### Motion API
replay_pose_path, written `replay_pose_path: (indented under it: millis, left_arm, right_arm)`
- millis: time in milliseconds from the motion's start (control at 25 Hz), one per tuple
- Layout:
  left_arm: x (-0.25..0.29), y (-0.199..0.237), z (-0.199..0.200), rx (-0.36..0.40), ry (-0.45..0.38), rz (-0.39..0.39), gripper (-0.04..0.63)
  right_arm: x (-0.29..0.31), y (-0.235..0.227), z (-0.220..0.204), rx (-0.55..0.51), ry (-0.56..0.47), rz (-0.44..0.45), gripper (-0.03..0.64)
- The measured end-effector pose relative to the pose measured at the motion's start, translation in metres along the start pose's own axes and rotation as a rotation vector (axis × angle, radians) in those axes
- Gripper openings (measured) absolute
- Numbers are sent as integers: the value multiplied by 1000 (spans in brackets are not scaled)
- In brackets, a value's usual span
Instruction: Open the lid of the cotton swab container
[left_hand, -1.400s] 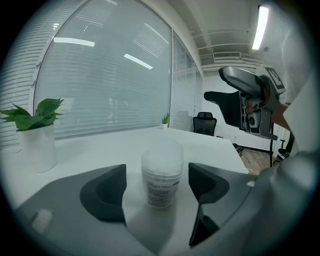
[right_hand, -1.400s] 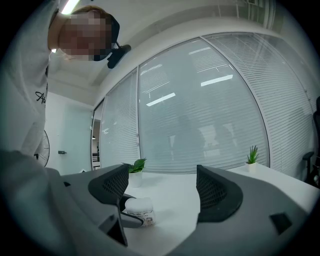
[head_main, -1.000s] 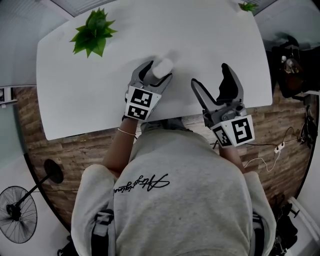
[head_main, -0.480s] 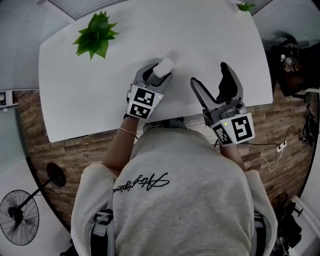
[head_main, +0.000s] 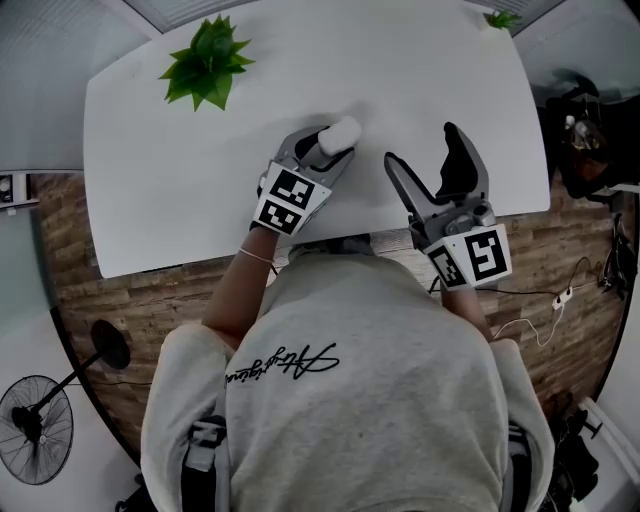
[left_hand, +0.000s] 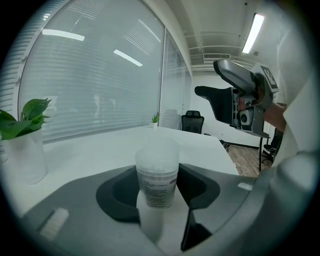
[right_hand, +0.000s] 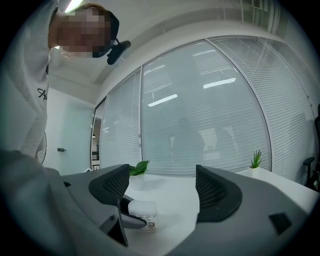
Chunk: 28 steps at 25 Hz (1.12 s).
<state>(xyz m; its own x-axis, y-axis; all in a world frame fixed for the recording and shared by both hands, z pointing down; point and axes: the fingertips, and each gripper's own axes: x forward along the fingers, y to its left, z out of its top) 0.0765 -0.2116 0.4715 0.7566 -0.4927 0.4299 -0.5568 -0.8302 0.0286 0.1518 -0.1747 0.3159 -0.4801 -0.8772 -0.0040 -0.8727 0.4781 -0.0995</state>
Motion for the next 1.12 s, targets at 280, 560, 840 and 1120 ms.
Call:
replay_pose_path:
  millis: [280,560,840,1120]
  left_arm:
    - [-18,-1,11,49,1,-44,213]
    - [-47,-4,28,61,-13,-111,213]
    - [-70,-10,39,152,18,-176,213]
    - [-90,-11,51,149,5,-230,213]
  right_arm:
    - [9,8,3,-6,-8,23,400]
    - [19,17,7,-41,-3,68,400]
    - [30,42,14,-94,-1,205,399]
    - [38,65,23,-125,-6,342,397]
